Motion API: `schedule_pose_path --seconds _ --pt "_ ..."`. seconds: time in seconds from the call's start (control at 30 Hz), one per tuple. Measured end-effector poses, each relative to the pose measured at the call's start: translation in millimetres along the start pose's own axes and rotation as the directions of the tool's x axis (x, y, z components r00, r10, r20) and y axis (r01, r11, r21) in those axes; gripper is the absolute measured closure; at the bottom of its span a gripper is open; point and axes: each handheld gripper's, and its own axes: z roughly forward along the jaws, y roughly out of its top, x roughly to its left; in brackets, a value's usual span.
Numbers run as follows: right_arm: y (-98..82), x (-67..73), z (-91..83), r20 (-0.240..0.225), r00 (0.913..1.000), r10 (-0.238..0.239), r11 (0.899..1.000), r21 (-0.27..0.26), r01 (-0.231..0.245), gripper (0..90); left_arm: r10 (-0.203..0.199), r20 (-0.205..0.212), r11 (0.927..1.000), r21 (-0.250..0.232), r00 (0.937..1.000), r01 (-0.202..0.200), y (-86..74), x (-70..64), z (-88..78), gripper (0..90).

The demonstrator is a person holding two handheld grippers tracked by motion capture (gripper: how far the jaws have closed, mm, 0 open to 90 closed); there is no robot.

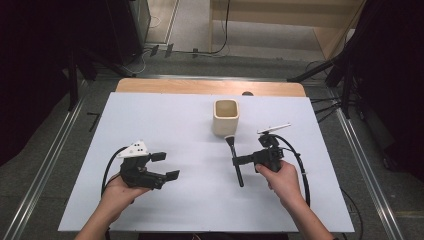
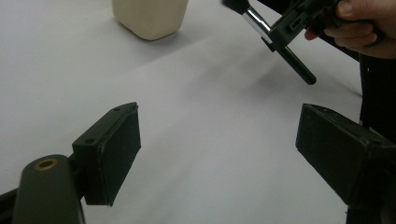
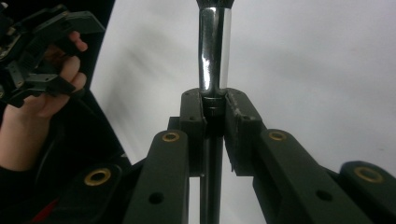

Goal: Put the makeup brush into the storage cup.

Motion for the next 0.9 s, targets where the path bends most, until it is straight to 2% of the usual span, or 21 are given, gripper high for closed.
schedule_pose_path --seconds 0.2,0.43,0.57,0.9 --pt "-0.6 4.2 9.0 -0.008 0.9997 -0.023 1.000 0.002 0.023 80.5 -0.001 0.022 1.0000 0.002 0.9998 0.001 2.9 -4.5 6.9 15.6" --pt "0.3 10.5 17.7 -0.027 0.9982 -0.054 0.998 -0.043 0.053 80.4 0.010 0.034 0.9999 0.010 0.9994 -0.011 8.1 -11.5 18.4 15.6" --pt "1.0 14.2 21.1 -0.031 0.9972 -0.067 0.997 -0.048 0.066 80.4 0.011 0.039 0.9999 0.012 0.9992 -0.012 10.0 -14.2 23.1 15.6" --pt "3.6 21.8 34.8 -0.043 0.9941 -0.100 0.993 -0.068 0.097 80.4 -0.007 0.055 0.9999 0.008 0.9985 0.006 14.4 -19.2 33.1 15.6"
